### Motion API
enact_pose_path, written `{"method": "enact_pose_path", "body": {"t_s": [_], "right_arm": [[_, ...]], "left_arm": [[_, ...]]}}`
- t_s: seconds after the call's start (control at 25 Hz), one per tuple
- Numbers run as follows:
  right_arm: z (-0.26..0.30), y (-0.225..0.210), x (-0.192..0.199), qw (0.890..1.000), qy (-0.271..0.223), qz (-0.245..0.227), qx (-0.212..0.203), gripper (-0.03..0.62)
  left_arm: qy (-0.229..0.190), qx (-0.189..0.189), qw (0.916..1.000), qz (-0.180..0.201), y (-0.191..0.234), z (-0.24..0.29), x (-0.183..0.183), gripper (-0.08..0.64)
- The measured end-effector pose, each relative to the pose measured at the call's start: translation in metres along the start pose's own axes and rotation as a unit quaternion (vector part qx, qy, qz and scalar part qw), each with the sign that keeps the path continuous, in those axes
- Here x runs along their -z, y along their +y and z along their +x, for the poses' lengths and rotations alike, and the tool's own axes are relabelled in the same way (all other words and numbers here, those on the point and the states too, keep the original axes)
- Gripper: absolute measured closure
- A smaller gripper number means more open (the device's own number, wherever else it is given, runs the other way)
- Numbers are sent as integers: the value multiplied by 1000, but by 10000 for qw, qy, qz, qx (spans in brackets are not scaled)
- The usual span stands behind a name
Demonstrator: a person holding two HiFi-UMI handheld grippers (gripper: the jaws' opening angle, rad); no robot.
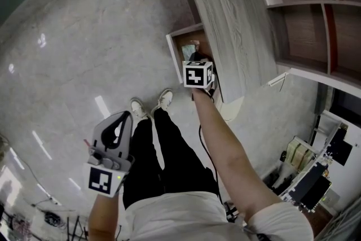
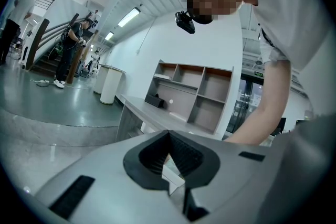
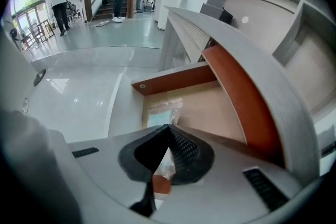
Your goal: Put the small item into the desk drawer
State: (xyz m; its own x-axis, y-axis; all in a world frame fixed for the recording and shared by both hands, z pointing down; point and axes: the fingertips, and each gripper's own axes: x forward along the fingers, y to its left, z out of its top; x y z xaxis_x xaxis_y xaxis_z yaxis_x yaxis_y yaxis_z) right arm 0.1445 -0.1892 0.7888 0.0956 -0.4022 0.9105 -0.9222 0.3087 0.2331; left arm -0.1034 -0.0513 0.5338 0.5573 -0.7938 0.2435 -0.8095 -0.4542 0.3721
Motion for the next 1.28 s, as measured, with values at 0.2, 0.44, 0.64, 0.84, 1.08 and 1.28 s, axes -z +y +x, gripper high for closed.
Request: {"method": "enact_pose_path", "body": {"t_s": [0.2,0.44,0.64,0.84,1.08,1.28], "right_arm": [[-6,3,-2,9998,-171,-71,-76,569],[-13,8,-10,9991,-376,-67,-177,569],[-19,11,-11,9986,-475,-91,-208,569],[-27,15,-14,9975,-639,-110,-292,569],[-41,20,-22,9953,-876,-4,-403,569],[-58,26,-24,9941,-971,-2,-481,570]], "left_arm": [[6,33,10000,41,-5,-2,1,543],[-8,3,10000,34,-8,-5,3,543],[-40,-6,10000,54,-13,-9,4,543],[-55,-30,9999,104,-16,-16,6,543],[-148,-62,9998,133,-24,-26,3,543],[-220,-99,9995,219,-29,-38,-7,543]]}}
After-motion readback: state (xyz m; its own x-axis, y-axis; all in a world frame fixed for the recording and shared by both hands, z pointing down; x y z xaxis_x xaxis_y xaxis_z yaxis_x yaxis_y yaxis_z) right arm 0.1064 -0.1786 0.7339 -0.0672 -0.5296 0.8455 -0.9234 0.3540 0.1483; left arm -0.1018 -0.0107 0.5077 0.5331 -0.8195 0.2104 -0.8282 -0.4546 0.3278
